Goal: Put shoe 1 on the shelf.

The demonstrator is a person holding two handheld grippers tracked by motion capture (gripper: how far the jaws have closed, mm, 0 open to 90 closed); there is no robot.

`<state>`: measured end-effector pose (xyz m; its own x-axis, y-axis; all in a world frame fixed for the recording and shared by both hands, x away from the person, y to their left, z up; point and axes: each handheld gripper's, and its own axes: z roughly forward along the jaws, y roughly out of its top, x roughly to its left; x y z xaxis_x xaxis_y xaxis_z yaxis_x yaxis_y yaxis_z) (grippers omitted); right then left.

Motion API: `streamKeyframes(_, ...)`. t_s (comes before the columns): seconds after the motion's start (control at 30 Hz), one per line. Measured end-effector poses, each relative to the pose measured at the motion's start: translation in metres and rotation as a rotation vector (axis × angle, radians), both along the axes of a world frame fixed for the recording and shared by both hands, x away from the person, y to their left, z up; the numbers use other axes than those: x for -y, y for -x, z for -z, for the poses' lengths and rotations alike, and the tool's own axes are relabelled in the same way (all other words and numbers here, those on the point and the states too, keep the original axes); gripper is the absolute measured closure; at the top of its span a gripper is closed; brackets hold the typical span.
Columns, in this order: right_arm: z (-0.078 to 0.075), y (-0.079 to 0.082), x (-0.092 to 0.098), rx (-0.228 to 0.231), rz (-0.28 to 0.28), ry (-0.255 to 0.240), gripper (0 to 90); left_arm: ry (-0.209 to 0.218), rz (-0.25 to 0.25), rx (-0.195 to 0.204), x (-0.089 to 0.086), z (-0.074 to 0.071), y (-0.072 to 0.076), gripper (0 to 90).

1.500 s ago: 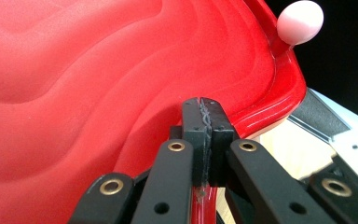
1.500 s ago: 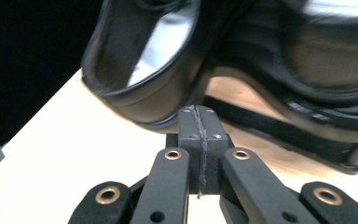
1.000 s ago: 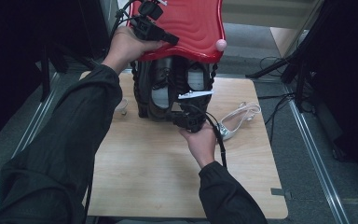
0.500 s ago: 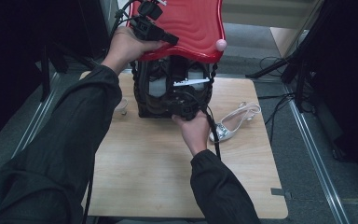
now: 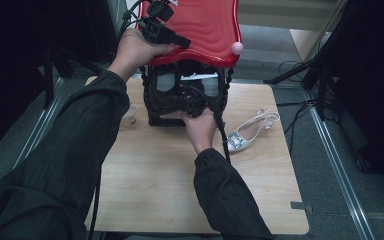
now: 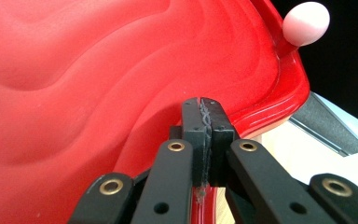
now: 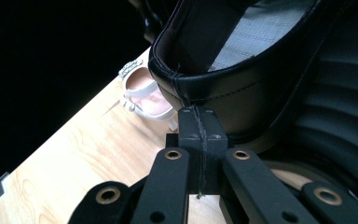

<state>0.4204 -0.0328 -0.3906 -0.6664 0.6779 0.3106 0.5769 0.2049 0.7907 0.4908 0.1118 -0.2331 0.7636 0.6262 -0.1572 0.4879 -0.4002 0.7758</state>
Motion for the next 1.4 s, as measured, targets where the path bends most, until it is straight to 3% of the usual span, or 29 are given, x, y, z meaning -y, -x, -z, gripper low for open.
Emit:
streamKeyframes(0.17, 0.007, -0.010, -0.009, -0.027, 0.002, 0.064, 90.0, 0.026, -0.002, -0.015, -0.005, -0.002, 0.002, 85.7)
streamKeyframes(0.2, 0.008, -0.010, -0.007, -0.034, -0.001, 0.029, 90.0, 0.032, -0.007, -0.025, -0.006, -0.003, 0.002, 84.3)
streamKeyframes(0.23, 0.008, -0.010, -0.007, -0.052, 0.006, 0.026, 90.0, 0.029, -0.001, -0.028, -0.007, -0.003, 0.003, 83.6)
streamKeyframes(0.4, 0.003, 0.000, -0.002, -0.037, -0.009, 0.018, 90.0, 0.033, 0.007, -0.029, -0.011, -0.006, 0.008, 77.2)
streamKeyframes(0.6, -0.001, 0.017, 0.011, -0.039, -0.039, -0.011, 86.4, 0.042, 0.025, -0.023, -0.014, -0.013, 0.025, 69.8)
streamKeyframes(0.73, -0.001, 0.027, 0.023, -0.031, -0.042, -0.025, 81.9, 0.004, 0.008, -0.053, -0.015, -0.015, 0.036, 66.9)
streamKeyframes(0.8, 0.001, 0.030, 0.030, -0.045, -0.052, -0.045, 78.2, 0.004, 0.007, -0.064, -0.017, -0.015, 0.042, 65.4)
streamKeyframes(0.9, 0.005, 0.035, 0.043, -0.059, -0.048, -0.069, 71.5, 0.020, 0.013, -0.071, -0.020, -0.013, 0.052, 62.2)
streamKeyframes(1.03, 0.009, 0.045, 0.054, -0.028, -0.033, -0.073, 63.3, 0.021, 0.032, -0.073, -0.022, -0.008, 0.063, 58.0)
streamKeyframes(1.23, 0.015, 0.066, 0.067, 0.001, -0.022, -0.045, 56.1, 0.012, 0.053, -0.077, -0.027, 0.001, 0.077, 48.5)
streamKeyframes(1.4, 0.017, 0.079, 0.077, -0.026, -0.058, -0.031, 53.7, 0.013, 0.059, -0.072, -0.034, 0.014, 0.089, 43.1)
